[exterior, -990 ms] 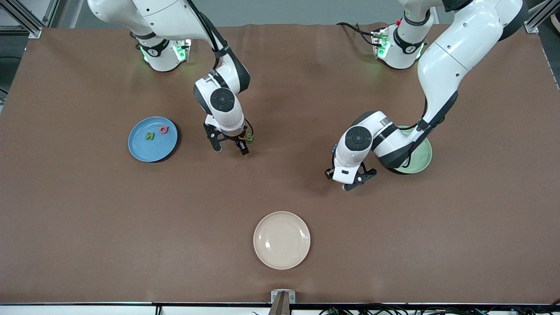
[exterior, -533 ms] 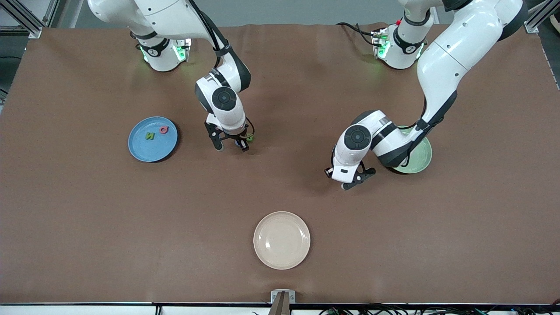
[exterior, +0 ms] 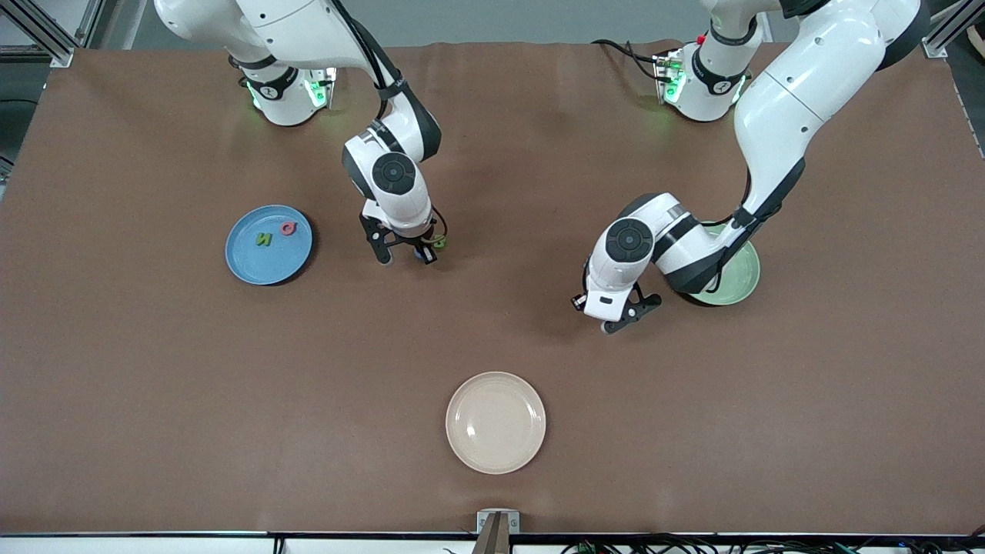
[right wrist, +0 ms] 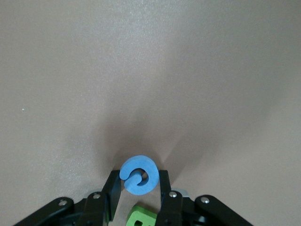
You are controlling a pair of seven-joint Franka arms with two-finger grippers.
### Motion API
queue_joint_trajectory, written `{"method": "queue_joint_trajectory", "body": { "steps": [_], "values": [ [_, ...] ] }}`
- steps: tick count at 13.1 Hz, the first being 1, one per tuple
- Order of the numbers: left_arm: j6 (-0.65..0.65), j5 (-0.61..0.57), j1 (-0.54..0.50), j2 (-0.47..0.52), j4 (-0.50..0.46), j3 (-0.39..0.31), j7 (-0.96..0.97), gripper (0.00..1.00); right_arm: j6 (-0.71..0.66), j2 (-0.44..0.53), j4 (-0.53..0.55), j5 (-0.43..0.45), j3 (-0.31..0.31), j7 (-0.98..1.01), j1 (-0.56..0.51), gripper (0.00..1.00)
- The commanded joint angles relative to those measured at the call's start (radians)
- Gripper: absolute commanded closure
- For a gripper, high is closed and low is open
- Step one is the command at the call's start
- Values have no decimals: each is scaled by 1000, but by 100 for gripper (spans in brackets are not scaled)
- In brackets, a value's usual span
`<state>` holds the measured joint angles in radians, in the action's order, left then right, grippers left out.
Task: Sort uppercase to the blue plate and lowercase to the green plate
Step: 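Grasp and carry the x with the left gripper while the right gripper grasps c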
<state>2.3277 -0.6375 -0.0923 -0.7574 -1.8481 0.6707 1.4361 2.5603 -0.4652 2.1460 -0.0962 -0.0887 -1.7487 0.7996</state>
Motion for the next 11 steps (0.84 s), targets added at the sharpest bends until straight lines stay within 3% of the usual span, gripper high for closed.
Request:
{"method": "queue_joint_trajectory", "body": {
  "steps": [1,2,4,7,11],
  "values": [
    [6,1,-15,47,-19,6,12,89,-2,31,35,-16,-5,8,9,72],
    [1,1,-45,56,-22,27,9,90,-2,31,35,-16,-5,9,9,81],
    [-10,1,-169,56,-55,137,-44,90,-3,31,34,-14,-5,12,9,98],
    [-115,-1,-318,59,-106,254,-190,90,-139,51,11,-13,-17,145,-16,100],
    [-136,-28,-484,81,-206,354,-314,90,-375,115,-6,-11,-19,397,-150,100]
  ]
}}
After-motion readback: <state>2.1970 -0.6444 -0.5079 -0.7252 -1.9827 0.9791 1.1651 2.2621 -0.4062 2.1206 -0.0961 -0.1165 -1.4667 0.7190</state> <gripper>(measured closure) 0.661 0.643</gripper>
